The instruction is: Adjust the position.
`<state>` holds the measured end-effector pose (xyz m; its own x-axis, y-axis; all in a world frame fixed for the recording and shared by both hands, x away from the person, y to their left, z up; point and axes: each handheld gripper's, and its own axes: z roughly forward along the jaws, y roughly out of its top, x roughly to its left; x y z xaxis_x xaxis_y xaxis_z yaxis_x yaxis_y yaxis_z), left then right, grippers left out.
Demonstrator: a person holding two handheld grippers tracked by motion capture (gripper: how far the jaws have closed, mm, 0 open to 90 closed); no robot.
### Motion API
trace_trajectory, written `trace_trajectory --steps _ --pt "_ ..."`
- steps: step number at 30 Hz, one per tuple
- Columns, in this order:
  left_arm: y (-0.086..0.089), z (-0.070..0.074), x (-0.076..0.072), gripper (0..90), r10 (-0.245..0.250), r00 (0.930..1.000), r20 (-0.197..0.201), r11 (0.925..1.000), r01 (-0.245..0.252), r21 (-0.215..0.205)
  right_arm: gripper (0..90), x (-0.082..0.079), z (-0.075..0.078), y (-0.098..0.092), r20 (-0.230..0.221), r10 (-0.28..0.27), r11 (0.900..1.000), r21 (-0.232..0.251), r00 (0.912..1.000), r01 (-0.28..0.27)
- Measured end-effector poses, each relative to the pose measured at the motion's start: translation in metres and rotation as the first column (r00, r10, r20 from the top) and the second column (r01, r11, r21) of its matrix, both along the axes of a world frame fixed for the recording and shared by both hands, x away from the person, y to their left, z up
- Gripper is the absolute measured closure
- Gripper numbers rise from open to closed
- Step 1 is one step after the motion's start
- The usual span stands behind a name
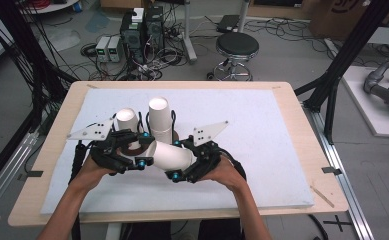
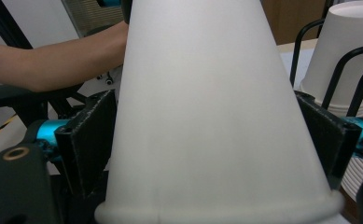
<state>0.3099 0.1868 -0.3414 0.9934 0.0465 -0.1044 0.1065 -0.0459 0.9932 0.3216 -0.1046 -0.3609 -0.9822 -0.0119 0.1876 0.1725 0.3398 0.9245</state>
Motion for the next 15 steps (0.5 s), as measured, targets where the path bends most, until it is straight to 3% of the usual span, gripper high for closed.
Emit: trace_trajectory --steps 15 --pt "-0.0016 -0.0017 -0.0003 36.6 -0.010 0.9999 -0.004 0.9998 0.010 0.015 32.2 -0.0007 0.0000 -0.0022 0.000 0.007 1.000 -0.029 1.0000 -0.007"
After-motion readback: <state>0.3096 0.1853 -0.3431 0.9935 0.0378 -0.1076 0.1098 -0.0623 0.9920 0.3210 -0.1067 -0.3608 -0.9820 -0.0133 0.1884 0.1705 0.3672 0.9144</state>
